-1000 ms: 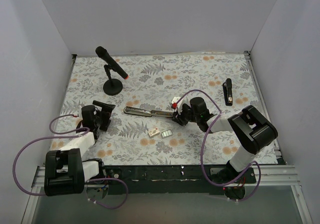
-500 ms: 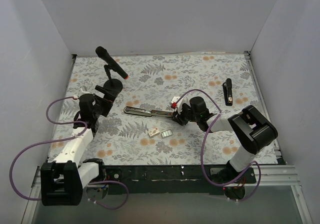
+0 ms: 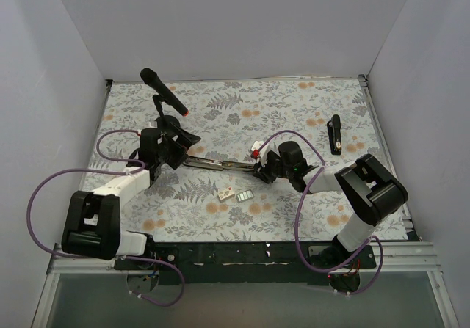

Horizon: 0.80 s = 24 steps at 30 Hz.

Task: Load the staples into the stapler

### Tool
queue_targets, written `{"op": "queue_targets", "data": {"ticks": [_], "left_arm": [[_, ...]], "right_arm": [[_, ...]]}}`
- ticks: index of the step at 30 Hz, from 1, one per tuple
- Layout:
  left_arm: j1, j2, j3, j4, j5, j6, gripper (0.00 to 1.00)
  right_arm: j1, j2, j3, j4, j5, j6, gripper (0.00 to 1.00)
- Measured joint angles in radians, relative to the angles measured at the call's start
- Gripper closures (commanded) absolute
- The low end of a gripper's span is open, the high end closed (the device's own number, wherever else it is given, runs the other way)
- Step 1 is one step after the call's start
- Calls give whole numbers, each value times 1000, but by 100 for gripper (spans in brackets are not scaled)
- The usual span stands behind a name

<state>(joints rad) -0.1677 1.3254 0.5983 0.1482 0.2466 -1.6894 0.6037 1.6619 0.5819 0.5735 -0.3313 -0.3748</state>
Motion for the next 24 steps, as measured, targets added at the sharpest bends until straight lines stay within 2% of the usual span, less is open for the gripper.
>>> {"op": "queue_targets", "data": {"ticks": [8, 15, 20, 22, 24], "left_arm": [[1, 108, 16, 47, -14, 10, 4], [1, 130, 16, 70, -31, 15, 4], [3, 135, 3, 94, -37, 18, 4], [8, 135, -3, 104, -38, 18, 4], [13, 135, -9, 114, -36, 17, 4]], "right_arm": [[0, 0, 0, 0, 0, 0, 99], [0, 6, 8, -4, 0, 5, 95], [0, 11, 15, -6, 3, 11, 86], [0, 12, 16, -6, 5, 14, 79], [0, 13, 18, -7, 5, 19, 78]]}}
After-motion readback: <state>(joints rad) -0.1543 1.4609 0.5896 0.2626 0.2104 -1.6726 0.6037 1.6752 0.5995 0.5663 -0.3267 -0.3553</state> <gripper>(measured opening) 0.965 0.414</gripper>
